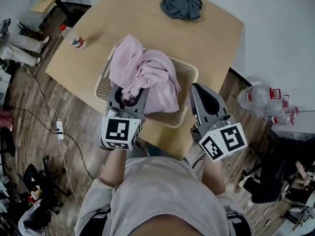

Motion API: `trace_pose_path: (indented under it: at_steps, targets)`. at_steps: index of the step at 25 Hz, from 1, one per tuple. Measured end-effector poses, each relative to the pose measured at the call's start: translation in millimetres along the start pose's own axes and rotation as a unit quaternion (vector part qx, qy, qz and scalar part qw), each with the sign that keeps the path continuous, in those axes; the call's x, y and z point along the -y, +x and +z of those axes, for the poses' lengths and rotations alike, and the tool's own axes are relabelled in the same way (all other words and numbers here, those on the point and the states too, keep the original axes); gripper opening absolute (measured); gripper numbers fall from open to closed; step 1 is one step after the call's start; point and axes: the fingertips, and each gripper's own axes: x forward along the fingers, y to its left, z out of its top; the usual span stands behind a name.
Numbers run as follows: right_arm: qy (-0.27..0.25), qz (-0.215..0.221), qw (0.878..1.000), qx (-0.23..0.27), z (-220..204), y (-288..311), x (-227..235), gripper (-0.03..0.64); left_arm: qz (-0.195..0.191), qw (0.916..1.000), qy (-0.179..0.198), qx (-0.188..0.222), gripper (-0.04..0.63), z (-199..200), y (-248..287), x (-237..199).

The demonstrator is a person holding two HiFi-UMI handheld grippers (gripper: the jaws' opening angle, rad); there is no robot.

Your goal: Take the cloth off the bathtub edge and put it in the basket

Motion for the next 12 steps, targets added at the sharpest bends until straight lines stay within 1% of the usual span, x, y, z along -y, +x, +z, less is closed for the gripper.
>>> trace_pose_path:
  at_steps: [7, 12]
  targets:
    - [0.009, -0.009, 1.0, -0.013, -11, 0, 12, 0.006, -0.01, 0.9986, 0.001, -0.052, 0.221, -34, 24, 3]
    - [0.016, -0.016, 1.0, -0.014, -14, 1, 20, 0.006, -0.028, 0.9948, -0.018, -0.096, 0.22, -46, 37, 4]
